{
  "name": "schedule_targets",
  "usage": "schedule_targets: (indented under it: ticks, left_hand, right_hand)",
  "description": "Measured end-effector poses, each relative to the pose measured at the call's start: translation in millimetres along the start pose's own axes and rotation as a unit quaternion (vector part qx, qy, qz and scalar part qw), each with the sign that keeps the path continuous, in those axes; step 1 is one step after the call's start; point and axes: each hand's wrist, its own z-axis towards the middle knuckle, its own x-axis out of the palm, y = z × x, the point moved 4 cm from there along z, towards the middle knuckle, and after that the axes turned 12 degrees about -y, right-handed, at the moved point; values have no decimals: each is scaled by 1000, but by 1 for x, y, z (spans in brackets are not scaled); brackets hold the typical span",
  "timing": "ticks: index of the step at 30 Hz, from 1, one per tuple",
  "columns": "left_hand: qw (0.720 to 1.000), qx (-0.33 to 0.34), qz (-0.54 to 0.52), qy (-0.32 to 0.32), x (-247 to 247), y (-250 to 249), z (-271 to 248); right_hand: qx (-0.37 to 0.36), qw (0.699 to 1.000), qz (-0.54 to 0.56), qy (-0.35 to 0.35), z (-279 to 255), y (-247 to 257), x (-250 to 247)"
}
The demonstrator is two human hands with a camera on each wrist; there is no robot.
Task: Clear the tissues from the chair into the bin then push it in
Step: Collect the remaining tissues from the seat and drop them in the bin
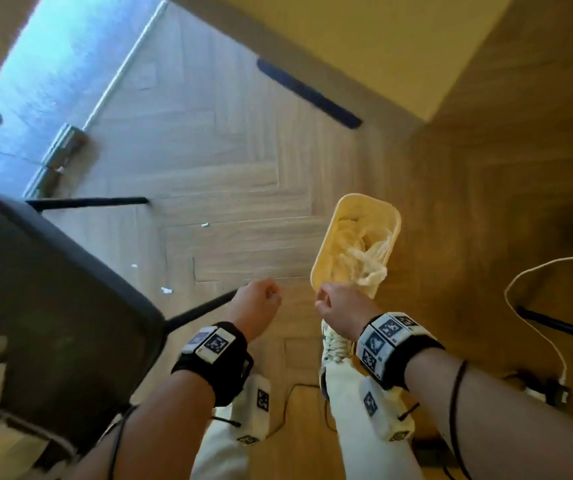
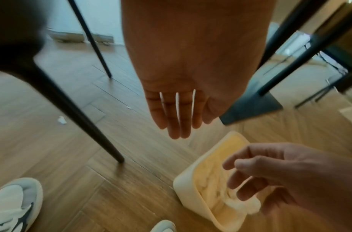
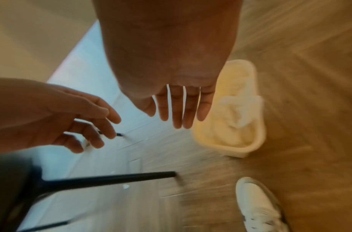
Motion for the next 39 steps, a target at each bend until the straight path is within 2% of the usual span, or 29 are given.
schedule_targets:
  ticks: [4,7,9,11,14,16,18,20,22,24,26,28,30,32,34,36,37,39]
  left_hand:
    - [994,-44,-70,-76,-89,65,-60]
    - [973,-92,-126,-171,-158,122,-94]
    - [962,-109,-132,-212,-201,163,-110]
    - [953,-134,-112,-246,-236,209,-122]
    - [929,-214,-5,-302,-273,288,-136]
    - [921,-271,53,-273,-278,339,-142]
    - [927,-303,62,-211,-271,378,-141]
    - [941,-282,50,-182,-260,401,-134]
    - [951,-215,23,-223,-261,411,-131]
    - [937,-178,-54,-297,-278,421,-139]
    - [910,-178,-125,-354,-302,436,-159]
    - [893,-182,-146,-384,-325,454,-182]
    - [899,-202,-121,-369,-335,479,-205]
    - [913,-257,-68,-310,-327,511,-219]
    - [925,-305,-49,-221,-307,535,-223]
    - [935,-321,-52,-138,-284,544,-223]
    - [932,-338,-72,-107,-271,547,-223]
    - [919,-371,-119,-63,-249,550,-224]
  right_hand:
    - [-136,991,-23,1,-27,124,15]
    - [-214,977,12,1,-54,217,38]
    - [-267,964,10,4,-71,271,58]
    - [-304,952,-11,21,-83,314,83]
    - [-345,936,-53,43,-95,364,121]
    - [-359,928,-86,41,-95,388,144]
    - [-369,921,-119,36,-91,410,165]
    - [-381,912,-153,23,-80,435,182]
    - [-395,900,-183,-3,-66,461,199]
    - [-411,886,-215,-29,-48,486,214]
    - [-425,864,-270,-28,-34,505,228]
    - [-439,829,-346,-11,-24,515,242]
    - [-440,814,-379,11,-20,517,252]
    - [-420,839,-343,33,-21,519,258]
    - [-390,867,-307,46,-26,523,262]
    - [-374,885,-273,54,-37,527,265]
    - [-375,888,-259,63,-47,529,268]
    - [-397,876,-257,96,-71,528,276]
